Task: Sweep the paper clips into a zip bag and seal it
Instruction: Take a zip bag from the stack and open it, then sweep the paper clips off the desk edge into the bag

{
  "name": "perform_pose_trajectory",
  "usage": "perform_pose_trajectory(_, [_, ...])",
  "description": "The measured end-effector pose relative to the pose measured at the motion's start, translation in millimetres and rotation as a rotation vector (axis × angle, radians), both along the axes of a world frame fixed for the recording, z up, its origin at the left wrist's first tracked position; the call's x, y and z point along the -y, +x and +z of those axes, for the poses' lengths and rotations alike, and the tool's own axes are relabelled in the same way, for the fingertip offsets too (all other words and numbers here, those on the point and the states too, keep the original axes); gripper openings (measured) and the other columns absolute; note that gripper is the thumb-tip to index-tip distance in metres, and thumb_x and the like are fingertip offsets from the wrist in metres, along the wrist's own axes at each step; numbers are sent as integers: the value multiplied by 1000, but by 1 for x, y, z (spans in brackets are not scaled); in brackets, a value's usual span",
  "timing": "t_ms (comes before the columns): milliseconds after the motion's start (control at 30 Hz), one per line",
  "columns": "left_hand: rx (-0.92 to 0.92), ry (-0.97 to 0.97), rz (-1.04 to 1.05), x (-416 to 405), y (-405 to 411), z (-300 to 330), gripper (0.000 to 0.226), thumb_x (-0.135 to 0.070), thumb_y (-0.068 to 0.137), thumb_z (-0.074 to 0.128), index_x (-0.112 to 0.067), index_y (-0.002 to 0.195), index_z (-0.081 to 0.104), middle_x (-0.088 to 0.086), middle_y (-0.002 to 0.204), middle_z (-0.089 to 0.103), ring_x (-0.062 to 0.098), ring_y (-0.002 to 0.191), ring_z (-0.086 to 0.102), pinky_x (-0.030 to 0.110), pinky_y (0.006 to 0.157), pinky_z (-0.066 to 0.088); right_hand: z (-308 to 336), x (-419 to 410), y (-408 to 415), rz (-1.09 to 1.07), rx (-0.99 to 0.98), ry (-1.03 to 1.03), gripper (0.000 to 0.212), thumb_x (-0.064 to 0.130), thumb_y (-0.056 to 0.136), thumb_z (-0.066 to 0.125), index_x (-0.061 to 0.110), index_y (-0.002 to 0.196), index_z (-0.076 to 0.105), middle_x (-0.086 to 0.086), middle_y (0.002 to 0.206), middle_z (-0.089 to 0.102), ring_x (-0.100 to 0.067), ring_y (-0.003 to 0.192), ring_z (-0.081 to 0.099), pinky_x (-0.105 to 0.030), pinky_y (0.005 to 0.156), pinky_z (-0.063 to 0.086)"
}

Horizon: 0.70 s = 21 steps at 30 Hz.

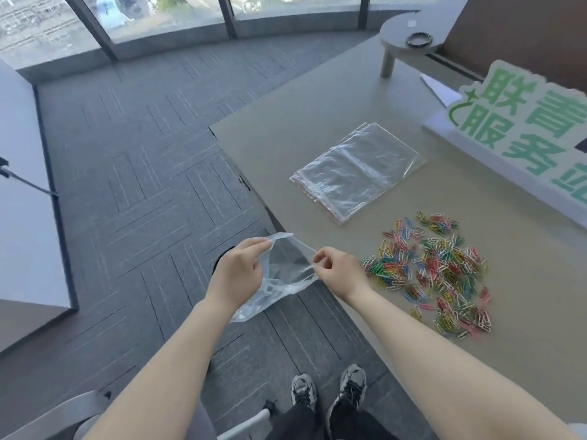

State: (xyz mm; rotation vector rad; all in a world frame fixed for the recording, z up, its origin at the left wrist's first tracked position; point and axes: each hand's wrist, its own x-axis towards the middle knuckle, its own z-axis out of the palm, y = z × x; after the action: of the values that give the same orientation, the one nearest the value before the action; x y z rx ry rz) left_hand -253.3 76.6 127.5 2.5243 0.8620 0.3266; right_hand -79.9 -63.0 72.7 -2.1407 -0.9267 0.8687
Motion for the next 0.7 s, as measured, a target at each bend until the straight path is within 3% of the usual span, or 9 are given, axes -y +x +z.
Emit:
perform_pose_trajectory(100, [-28, -53, 18, 1, -12, -13, 51, 11, 82, 48, -10, 126, 61, -2, 132, 58, 13, 117, 57, 20, 98, 43, -7, -4, -12, 3, -8, -12, 12, 23, 89, 56, 31, 95, 62, 11, 69, 61, -8, 62, 55, -28, 53, 45])
perform_pose_trajectory(233, [-56, -120, 19, 0, -23, -32, 52, 9, 82, 47, -10, 129, 59, -3, 135, 55, 14, 119, 56, 29, 99, 46, -15, -10, -24, 19, -11, -42, 20, 23, 89, 57, 32, 107, 61, 14, 73, 57, -10, 67, 56, -22, 52, 39])
perform_pose_trajectory(433, [-85, -210, 10, 7, -29, -50, 53, 7, 85, 45, -7, 136, 51, 0, 140, 50, 16, 126, 50, 27, 104, 40, -26, -11, -31, 31, 53, -108, 29, 20, 90, 55, 27, 118, 60, 9, 76, 58, -13, 71, 56, -30, 57, 48])
perform_pose_trajectory(700, [-76, -281, 1, 18, -36, -69, 55, 8, 87, 40, -7, 140, 45, 1, 146, 43, 15, 132, 42, 21, 106, 34, -35, -2, -36, 121, 240, -232, 35, 25, 92, 50, 30, 126, 53, 3, 88, 67, -19, 74, 61, -31, 58, 50])
